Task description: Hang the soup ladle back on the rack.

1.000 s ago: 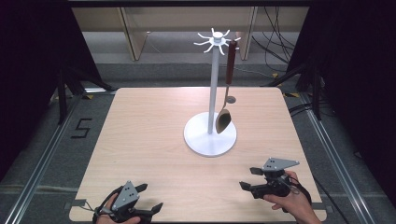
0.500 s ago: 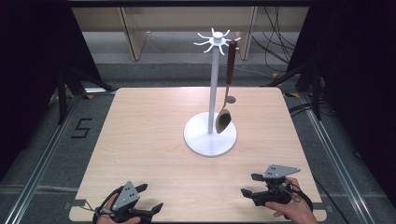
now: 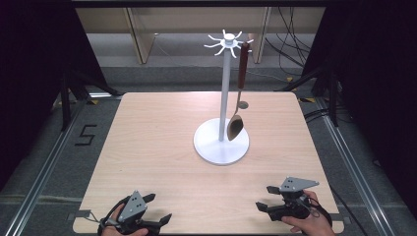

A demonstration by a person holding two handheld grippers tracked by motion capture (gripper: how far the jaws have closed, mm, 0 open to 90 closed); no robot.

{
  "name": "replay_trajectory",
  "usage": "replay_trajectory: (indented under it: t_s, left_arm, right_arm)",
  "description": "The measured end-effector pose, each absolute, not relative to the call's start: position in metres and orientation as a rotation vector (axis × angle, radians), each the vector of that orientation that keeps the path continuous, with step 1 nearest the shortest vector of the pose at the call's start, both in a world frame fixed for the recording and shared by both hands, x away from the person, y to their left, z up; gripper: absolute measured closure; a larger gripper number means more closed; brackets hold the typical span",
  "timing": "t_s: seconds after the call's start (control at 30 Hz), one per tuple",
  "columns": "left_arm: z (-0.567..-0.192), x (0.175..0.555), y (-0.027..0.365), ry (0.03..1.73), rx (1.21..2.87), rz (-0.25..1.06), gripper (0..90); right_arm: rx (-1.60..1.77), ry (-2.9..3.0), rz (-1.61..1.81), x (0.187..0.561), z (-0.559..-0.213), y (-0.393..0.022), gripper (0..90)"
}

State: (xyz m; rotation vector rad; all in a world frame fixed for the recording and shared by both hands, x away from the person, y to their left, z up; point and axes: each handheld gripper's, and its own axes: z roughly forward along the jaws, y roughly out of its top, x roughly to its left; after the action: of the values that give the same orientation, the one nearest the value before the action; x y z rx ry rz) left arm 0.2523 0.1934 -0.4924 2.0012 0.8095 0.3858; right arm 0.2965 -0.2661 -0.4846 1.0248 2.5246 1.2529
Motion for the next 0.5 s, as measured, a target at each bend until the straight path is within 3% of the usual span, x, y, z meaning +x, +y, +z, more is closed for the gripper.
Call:
replay_trajectory:
  t_s: [0.5]
  left_arm:
    - [-0.4926,0.253,0.1936,0.801,2.014,0.388,15.3]
  right_arm:
    - [1.061,2.539,1.236,0.2938,-0.486,-0.2639,26.7]
